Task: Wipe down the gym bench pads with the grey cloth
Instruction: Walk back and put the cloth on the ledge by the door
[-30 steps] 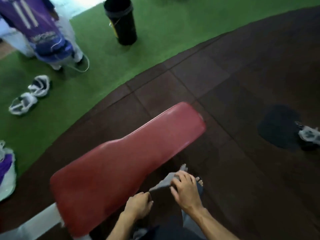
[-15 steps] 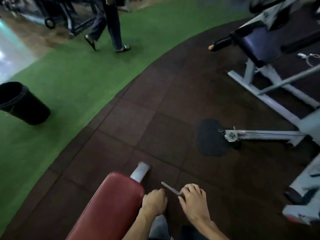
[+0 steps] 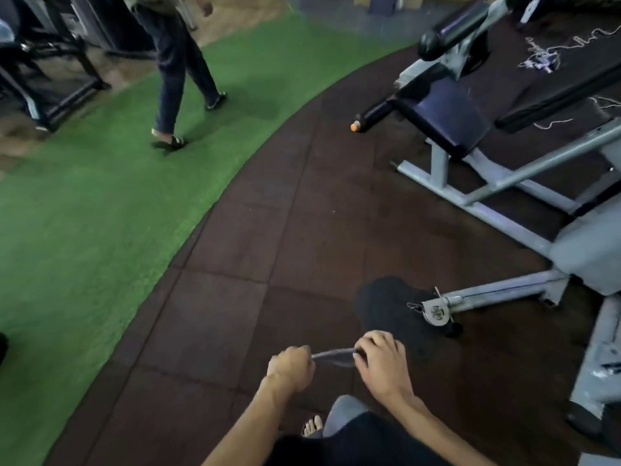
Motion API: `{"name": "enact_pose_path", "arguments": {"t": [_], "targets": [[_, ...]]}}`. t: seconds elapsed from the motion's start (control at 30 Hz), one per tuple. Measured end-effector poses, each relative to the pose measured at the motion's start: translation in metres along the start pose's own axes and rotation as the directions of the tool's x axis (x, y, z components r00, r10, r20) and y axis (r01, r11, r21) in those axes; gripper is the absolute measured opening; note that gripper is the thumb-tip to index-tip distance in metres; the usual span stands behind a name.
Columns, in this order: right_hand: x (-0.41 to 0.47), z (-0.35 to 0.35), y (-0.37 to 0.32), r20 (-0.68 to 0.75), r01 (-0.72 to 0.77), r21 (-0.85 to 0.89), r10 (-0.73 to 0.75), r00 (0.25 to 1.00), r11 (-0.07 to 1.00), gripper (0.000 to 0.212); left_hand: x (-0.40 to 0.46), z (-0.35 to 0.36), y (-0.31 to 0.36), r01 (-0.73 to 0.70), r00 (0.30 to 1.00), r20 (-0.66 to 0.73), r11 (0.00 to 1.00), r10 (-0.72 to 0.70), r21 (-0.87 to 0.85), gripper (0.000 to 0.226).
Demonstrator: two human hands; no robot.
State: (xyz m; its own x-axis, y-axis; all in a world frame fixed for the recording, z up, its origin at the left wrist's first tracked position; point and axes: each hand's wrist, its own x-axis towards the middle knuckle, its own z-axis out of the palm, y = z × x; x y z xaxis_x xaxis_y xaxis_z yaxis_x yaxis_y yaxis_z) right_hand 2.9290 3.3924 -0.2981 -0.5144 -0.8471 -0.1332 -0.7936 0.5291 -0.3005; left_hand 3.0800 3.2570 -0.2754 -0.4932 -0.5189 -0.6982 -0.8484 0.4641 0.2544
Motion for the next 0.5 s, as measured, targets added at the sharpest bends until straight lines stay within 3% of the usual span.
{"name": "enact_pose_path", "arguments": {"t": [0.13, 0.5], "targets": [[0.108, -0.015, -0.004, 0.017, 0.001, 0.018, -0.001, 1.000, 1.000, 0.005, 0.075, -0.073, 0.005, -0.003, 1.000, -0.003, 1.000, 0.003, -0.003, 0.033], [0.429, -0.070, 0.001, 0.118, 0.076, 0.038, -0.080, 0.990, 0.996, 0.018, 0.300, -0.306, 0.048, 0.018, 0.999, -0.037, 1.000, -0.018, -0.001, 0.034]]}}
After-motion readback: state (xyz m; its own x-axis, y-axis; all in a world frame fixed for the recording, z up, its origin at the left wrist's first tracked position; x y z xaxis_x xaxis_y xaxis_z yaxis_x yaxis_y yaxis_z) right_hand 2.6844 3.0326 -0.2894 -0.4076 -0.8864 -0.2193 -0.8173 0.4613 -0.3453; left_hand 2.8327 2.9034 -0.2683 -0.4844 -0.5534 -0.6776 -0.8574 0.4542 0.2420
